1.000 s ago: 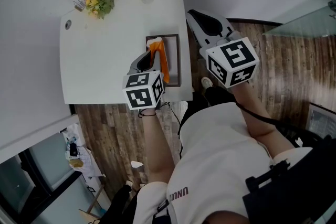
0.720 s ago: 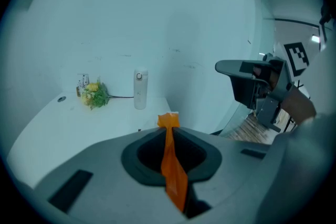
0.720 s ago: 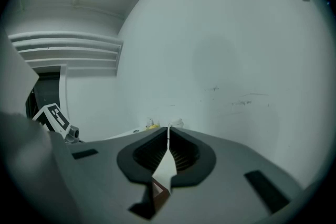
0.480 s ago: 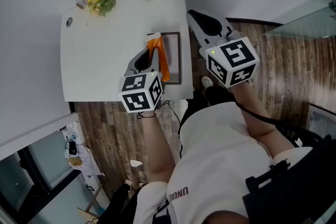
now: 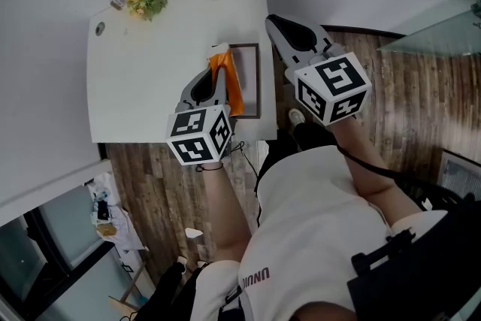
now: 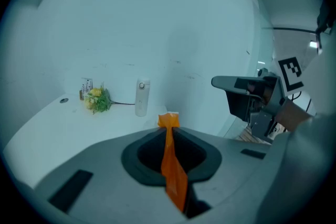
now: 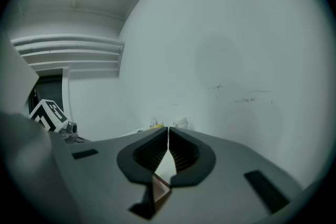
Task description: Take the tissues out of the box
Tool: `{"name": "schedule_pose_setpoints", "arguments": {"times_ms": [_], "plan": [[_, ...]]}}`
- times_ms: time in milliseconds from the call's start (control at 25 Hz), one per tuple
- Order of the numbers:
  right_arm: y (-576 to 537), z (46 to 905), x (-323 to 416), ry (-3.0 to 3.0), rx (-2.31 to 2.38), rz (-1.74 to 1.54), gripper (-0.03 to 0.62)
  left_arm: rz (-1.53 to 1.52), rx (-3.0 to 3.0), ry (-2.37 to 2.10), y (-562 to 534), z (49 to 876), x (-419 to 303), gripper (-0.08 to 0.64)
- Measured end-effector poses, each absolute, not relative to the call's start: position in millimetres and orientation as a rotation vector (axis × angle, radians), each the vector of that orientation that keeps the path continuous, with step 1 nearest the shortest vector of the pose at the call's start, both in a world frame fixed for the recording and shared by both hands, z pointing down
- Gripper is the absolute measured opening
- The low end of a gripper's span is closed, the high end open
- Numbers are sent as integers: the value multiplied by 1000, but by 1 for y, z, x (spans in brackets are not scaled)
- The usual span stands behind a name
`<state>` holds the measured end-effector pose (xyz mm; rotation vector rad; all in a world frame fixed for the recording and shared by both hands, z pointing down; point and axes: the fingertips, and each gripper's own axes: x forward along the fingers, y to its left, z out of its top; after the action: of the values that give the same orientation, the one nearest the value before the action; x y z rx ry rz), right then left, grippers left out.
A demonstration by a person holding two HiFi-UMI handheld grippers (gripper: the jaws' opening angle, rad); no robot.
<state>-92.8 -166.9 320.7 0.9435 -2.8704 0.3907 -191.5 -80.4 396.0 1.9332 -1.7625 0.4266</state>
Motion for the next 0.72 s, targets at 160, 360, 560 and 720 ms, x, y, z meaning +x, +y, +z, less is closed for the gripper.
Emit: {"name": "schedule_pose_setpoints", "arguments": {"times_ms": [160, 360, 560, 720], "plan": [[-166, 321, -93, -2866, 944, 383, 23, 401, 1942, -1782, -78, 389, -193, 40], [-165, 322, -94, -2860, 946, 373, 23, 358, 1948, -1803, -76, 380, -197, 40], [-164, 320, -95, -2864, 935, 366, 23, 337, 1956, -1822, -74, 372, -198, 38], [-163, 321, -96, -2863, 933, 363, 23, 314, 1967, -1828, -74, 366, -199, 38]]}}
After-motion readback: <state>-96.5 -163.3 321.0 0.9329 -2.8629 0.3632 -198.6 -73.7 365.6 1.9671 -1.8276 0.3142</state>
